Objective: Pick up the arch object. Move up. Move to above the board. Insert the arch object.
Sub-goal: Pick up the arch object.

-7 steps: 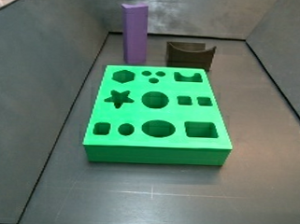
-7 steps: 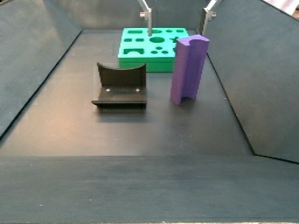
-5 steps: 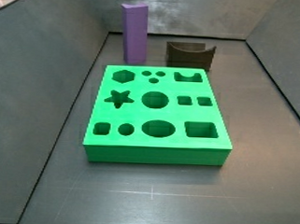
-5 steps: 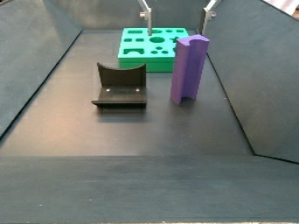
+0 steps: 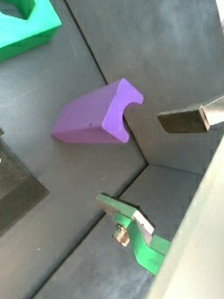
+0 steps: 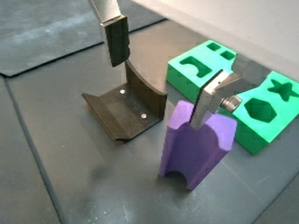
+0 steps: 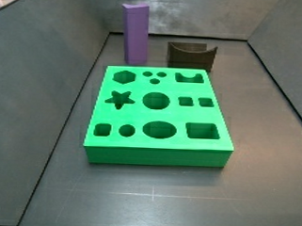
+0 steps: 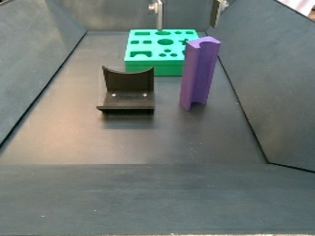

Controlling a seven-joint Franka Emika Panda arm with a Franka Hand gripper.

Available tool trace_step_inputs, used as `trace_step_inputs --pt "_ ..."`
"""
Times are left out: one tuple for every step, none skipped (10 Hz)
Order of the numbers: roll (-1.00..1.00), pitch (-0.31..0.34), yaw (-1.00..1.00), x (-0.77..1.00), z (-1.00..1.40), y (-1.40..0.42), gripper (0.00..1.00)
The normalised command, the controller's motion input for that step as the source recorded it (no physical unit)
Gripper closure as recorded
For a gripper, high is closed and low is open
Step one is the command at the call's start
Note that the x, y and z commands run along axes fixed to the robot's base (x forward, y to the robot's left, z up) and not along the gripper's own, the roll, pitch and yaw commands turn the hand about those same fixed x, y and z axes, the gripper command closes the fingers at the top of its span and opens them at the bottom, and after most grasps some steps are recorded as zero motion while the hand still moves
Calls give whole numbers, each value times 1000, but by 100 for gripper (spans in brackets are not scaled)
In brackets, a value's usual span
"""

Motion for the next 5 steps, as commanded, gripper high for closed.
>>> trace_step_inputs --pt "70 -53 191 -143 0 -266 0" --pt "54 -43 31 -189 -97 -231 0" --pt "110 -34 -114 -426 -134 -214 0" --pt "20 -11 0 -303 -229 0 0" --pt "-10 -9 157 -14 -217 26 0"
